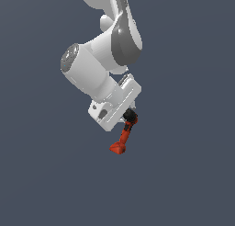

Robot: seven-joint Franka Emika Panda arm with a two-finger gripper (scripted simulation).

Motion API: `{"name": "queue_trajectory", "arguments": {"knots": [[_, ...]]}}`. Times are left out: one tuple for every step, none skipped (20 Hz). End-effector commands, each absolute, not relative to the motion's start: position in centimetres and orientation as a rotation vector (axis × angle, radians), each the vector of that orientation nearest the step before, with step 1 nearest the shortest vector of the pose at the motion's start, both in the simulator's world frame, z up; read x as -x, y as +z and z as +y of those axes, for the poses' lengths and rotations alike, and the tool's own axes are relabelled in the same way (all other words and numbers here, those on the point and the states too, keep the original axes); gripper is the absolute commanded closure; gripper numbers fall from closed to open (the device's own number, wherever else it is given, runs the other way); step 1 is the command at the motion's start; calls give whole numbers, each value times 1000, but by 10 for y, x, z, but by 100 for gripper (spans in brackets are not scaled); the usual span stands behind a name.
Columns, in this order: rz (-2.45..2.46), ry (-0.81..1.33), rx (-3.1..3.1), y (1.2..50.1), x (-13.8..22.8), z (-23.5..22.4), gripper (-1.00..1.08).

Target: Pick up the object and move it to a goal position.

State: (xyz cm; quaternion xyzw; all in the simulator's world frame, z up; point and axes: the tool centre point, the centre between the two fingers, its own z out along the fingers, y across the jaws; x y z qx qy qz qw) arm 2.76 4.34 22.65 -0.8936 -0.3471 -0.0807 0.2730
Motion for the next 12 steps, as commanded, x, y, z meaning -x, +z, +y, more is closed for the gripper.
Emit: {"name": "queue_trajectory", "arguments": {"knots": [[-938,-223,2405,251,-36,39,108],[-938,-223,2405,258,-38,37,108],[-938,-223,2404,265,-41,35,108],[-938,-223,2404,271,-43,34,108],[-938,-223,2403,276,-45,32,108],[-938,-223,2403,281,-47,31,108],[-938,-223,2402,285,-49,30,108],[-938,-223,2402,289,-50,29,108],[-937,-223,2402,293,-52,28,108],[-937,-223,2402,295,-53,27,108],[-937,-224,2401,298,-54,27,108],[-937,-224,2401,300,-55,26,108]]}}
